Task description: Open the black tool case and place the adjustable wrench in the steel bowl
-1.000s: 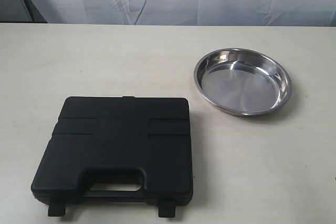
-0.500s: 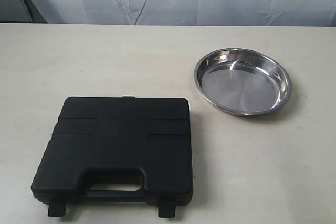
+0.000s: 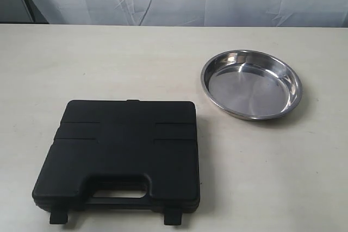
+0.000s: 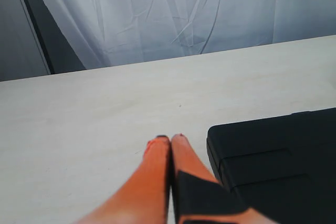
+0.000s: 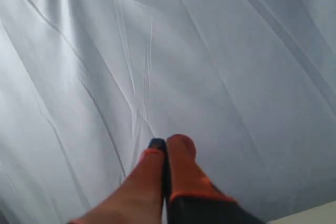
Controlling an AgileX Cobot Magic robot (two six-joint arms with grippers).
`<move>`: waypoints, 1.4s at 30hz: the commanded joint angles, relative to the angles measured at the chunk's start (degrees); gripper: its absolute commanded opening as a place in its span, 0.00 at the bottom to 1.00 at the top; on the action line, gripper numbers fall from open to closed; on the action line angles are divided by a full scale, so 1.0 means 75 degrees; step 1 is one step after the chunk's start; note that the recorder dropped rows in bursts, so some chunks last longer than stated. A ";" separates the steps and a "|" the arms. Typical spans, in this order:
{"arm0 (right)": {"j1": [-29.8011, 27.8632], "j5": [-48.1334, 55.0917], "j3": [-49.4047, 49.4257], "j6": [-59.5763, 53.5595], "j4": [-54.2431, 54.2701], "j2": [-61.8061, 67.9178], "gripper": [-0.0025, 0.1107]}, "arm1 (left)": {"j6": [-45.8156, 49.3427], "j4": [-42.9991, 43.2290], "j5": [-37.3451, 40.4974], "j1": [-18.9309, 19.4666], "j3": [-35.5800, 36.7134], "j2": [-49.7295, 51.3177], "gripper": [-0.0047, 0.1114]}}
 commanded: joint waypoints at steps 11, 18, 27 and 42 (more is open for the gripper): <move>0.1621 0.3318 -0.5438 -0.3470 -0.2163 0.6020 0.02 | -0.0006 0.0006 -0.0007 -0.0008 -0.0016 0.0027 0.04; 0.3463 0.4384 -0.6844 -0.4838 -0.2118 0.8384 0.03 | -0.0006 0.0006 -0.0007 -0.0008 -0.0016 0.0027 0.04; 0.5653 0.6631 -0.8362 -0.8118 0.0000 1.0671 0.38 | -0.0006 0.0006 -0.0007 -0.0008 -0.0016 0.0027 0.04; 0.7764 0.9222 -0.8856 -0.9769 0.1199 1.1422 0.42 | -0.0006 0.0006 -0.0007 -0.0008 -0.0016 0.0027 0.04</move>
